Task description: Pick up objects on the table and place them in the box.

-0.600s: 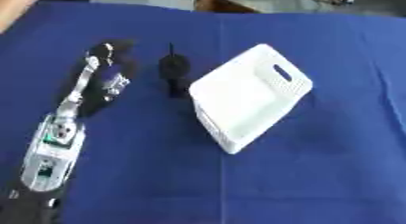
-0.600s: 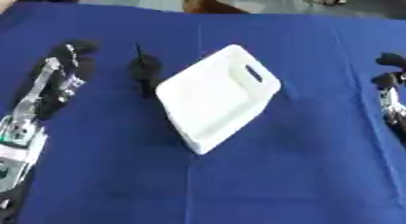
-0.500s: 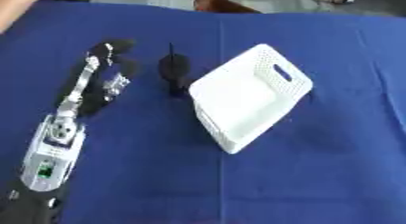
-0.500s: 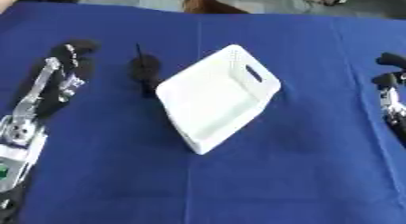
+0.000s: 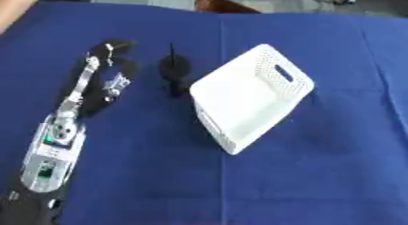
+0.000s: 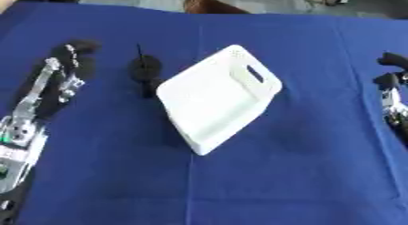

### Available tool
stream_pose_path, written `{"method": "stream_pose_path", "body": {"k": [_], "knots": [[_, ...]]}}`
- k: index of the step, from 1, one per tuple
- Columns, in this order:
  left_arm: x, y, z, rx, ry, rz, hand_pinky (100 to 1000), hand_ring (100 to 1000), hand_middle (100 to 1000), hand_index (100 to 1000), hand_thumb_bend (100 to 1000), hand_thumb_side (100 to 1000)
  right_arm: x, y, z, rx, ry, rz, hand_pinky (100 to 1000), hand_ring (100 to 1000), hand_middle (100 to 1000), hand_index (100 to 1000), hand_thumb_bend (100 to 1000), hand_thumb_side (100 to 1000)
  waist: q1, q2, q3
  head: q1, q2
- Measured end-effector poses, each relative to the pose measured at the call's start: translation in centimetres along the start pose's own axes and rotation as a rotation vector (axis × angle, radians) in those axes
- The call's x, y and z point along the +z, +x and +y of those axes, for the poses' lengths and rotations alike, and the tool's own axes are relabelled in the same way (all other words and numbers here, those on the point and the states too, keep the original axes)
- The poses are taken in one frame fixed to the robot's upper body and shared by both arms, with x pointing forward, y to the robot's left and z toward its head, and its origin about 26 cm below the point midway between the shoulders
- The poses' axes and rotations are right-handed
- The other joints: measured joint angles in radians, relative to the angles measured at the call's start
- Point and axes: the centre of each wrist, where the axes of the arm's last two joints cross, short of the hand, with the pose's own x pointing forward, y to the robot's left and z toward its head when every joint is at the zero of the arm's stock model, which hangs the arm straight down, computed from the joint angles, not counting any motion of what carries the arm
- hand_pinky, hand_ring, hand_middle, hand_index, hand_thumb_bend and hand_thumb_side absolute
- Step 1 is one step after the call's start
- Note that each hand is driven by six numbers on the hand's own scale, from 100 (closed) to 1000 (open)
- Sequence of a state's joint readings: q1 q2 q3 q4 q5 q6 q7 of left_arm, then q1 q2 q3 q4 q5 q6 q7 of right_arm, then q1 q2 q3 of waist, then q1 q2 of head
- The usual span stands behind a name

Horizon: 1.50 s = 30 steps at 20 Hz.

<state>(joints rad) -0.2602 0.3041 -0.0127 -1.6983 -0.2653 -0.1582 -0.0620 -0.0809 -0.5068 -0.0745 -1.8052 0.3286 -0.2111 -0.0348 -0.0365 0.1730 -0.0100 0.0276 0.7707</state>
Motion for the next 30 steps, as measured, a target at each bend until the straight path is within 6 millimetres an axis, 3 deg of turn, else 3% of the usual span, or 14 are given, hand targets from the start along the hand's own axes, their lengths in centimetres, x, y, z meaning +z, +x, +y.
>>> {"method": "stream_pose_path", "body": {"k": [5,11,15,30], "knots": [[-0.5,0.2,0.5,-0.043,-0.003,-0.003,797,838,801,849,613,839,0.0,0.0,0.0,0.000,0.001,0.000,741,633,770,889,100,861,0.003,0.000,0.000,0.000,0.000],[-2.1,1.4,2.7,-0.311,-0.051,0.012,791,840,807,854,626,840,0.0,0.0,0.0,0.000,0.004,0.000,741,632,770,889,100,862,0.008,-0.001,-0.001,0.000,0.000],[-2.7,1.8,3.0,-0.428,-0.097,0.018,792,841,808,856,630,844,0.0,0.0,0.0,0.000,0.005,0.000,741,633,770,889,100,863,0.009,-0.002,-0.002,0.000,0.000],[-3.0,2.1,3.1,-0.489,-0.147,0.016,792,843,810,857,631,848,0.0,0.0,0.0,0.000,0.006,-0.001,741,633,770,889,100,862,0.011,-0.002,-0.006,0.000,0.000]]}}
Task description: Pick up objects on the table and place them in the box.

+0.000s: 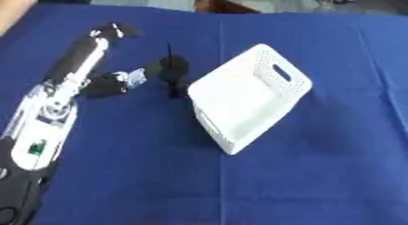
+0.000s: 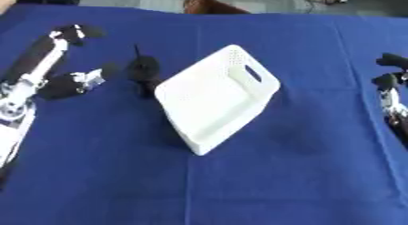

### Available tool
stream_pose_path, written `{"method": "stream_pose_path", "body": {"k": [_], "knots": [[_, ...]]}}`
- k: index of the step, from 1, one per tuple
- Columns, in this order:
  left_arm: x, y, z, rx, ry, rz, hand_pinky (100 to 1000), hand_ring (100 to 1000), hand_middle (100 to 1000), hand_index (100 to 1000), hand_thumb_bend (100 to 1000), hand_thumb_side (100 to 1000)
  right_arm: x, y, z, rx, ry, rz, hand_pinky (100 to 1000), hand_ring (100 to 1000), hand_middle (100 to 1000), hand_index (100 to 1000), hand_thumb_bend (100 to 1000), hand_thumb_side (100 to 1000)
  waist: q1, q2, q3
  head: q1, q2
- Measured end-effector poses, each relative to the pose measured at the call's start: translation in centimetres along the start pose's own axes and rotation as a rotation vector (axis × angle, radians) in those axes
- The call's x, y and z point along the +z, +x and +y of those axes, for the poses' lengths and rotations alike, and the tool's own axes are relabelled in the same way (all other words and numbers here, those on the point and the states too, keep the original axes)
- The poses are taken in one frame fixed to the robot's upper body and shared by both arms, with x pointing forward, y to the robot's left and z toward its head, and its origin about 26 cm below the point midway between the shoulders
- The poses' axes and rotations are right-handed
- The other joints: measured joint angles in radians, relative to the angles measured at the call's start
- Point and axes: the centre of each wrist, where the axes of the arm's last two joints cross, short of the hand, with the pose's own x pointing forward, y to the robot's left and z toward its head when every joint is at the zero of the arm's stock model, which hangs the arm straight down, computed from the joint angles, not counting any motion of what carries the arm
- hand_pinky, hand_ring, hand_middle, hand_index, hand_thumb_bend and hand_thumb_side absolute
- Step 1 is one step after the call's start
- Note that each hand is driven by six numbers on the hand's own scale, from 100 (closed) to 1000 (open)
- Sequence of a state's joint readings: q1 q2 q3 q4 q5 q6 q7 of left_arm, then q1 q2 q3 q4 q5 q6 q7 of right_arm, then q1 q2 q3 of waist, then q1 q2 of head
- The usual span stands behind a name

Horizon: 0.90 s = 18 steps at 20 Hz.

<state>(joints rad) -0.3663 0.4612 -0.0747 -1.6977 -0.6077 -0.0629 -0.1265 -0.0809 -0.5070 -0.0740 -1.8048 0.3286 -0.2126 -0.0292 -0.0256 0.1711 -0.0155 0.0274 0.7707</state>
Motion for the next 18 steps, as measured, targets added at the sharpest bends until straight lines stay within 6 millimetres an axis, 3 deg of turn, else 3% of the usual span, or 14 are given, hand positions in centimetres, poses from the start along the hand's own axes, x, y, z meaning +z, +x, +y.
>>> {"method": "stream_pose_path", "body": {"k": [18], "knots": [[-1.3,0.3,-0.2,-0.007,-0.024,-0.025,789,842,810,858,621,853,0.0,0.0,0.0,0.000,0.002,0.000,741,632,770,889,100,863,0.000,0.000,-0.002,0.000,0.000]]}}
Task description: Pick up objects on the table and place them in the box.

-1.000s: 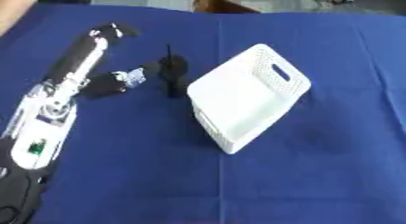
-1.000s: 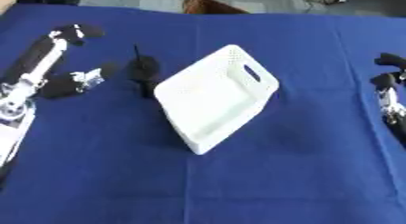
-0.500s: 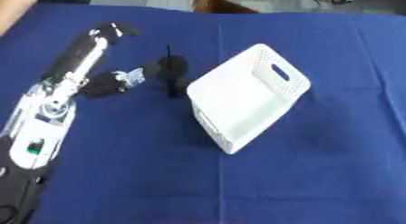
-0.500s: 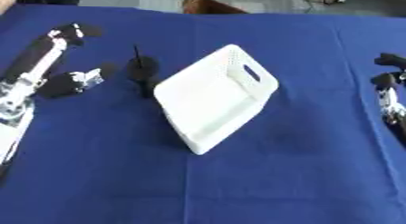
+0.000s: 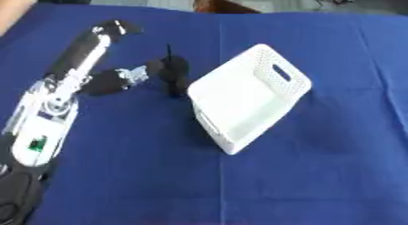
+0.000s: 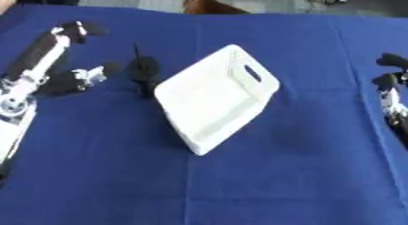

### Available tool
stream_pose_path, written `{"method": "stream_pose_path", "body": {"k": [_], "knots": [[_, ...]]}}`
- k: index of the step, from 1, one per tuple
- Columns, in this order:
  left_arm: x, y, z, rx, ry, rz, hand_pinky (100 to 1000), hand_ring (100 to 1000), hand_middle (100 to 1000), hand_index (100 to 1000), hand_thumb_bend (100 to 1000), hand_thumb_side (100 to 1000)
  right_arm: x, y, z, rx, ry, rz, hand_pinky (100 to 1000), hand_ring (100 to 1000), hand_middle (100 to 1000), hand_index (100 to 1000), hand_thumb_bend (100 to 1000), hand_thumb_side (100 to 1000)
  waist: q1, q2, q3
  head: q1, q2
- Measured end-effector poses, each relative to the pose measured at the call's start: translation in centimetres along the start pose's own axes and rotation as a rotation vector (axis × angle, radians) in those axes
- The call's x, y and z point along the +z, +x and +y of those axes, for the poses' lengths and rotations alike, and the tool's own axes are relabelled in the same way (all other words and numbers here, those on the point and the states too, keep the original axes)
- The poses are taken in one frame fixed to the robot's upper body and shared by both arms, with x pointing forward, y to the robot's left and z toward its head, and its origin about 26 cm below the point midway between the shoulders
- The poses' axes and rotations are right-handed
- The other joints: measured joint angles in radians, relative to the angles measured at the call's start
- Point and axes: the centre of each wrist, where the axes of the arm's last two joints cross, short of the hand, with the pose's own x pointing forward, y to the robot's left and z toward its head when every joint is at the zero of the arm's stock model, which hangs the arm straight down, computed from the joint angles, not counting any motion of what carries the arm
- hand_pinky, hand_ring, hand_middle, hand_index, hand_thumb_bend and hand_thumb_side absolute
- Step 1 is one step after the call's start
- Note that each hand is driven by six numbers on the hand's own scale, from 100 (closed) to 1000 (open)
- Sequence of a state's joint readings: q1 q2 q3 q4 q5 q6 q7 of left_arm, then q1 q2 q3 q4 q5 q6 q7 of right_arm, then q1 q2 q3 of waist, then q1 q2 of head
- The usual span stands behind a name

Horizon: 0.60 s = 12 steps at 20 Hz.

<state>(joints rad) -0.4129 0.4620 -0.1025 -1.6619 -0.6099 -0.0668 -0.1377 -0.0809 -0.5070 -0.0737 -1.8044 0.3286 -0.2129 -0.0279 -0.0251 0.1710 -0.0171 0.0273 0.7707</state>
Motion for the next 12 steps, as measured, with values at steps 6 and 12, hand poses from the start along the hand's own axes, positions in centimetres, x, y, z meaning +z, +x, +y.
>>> {"method": "stream_pose_path", "body": {"k": [6,12], "knots": [[-0.9,0.0,-0.6,-0.003,-0.029,-0.011,789,842,810,858,622,855,0.0,0.0,0.1,-0.001,0.002,-0.001,741,632,770,889,100,863,0.000,0.000,-0.002,0.000,0.000],[-1.3,-0.4,-1.1,-0.003,-0.045,-0.006,789,842,809,857,620,858,-0.1,0.1,0.1,-0.002,0.003,-0.005,741,632,770,890,100,863,0.000,0.000,-0.003,0.000,0.000]]}}
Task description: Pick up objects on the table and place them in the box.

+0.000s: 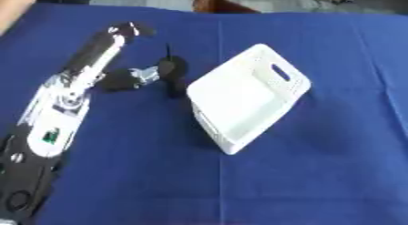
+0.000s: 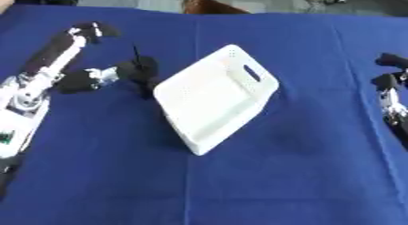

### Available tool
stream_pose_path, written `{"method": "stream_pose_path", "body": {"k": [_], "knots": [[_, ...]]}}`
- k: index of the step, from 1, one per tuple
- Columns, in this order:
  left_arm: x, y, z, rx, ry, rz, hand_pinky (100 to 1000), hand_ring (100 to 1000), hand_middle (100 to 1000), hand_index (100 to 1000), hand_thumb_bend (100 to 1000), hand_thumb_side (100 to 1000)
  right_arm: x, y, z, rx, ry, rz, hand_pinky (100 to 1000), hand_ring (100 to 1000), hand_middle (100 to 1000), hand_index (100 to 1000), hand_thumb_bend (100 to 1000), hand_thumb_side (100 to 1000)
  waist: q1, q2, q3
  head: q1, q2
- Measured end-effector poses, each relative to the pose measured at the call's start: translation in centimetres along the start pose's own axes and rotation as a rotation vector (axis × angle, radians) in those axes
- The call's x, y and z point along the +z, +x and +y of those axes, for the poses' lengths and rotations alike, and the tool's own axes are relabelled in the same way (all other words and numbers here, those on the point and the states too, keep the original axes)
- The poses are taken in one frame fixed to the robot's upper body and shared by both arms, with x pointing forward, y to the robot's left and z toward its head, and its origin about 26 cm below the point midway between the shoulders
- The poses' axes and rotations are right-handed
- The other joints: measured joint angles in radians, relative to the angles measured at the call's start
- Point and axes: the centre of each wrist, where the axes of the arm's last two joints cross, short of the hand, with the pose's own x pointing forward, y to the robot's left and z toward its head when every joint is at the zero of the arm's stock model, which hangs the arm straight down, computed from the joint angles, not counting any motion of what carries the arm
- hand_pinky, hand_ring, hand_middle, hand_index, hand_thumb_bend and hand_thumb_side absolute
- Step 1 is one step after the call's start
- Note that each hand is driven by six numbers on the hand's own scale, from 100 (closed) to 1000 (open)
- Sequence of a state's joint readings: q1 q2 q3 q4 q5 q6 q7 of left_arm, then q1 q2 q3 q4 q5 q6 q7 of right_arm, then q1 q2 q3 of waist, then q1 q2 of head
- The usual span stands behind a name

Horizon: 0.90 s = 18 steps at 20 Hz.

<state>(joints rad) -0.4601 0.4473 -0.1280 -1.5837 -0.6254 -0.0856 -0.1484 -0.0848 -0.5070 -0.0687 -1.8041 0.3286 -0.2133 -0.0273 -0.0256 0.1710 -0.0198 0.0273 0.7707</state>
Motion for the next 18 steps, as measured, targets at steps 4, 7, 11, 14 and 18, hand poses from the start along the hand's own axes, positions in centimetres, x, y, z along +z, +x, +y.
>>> {"method": "stream_pose_path", "body": {"k": [4,7,11,14,18], "knots": [[-0.3,-0.2,-0.2,0.002,-0.009,0.004,789,842,809,857,621,859,0.0,0.0,0.0,0.000,0.000,0.000,741,633,770,890,100,863,-0.001,0.000,0.000,0.000,0.000],[-0.6,-0.3,-0.4,0.000,-0.016,0.004,788,842,809,857,620,860,0.0,0.0,0.0,0.000,0.001,0.000,741,633,770,890,100,863,-0.002,0.000,-0.001,0.000,0.000],[-0.8,-0.6,-0.7,0.002,-0.024,0.015,788,841,808,857,619,860,0.0,-0.1,0.0,0.000,0.003,0.000,741,633,770,890,100,863,-0.003,0.000,-0.001,0.000,0.000],[-1.1,-0.8,-0.7,0.000,-0.026,0.020,788,842,808,857,619,861,0.0,-0.1,0.0,0.000,0.004,0.002,741,633,770,890,100,863,-0.003,0.000,-0.002,0.000,0.000],[-1.4,-1.1,-0.8,-0.005,-0.029,0.027,788,842,808,857,618,863,0.0,-0.1,0.1,-0.001,0.006,0.003,741,632,770,890,100,863,-0.003,0.000,-0.002,0.000,0.000]]}}
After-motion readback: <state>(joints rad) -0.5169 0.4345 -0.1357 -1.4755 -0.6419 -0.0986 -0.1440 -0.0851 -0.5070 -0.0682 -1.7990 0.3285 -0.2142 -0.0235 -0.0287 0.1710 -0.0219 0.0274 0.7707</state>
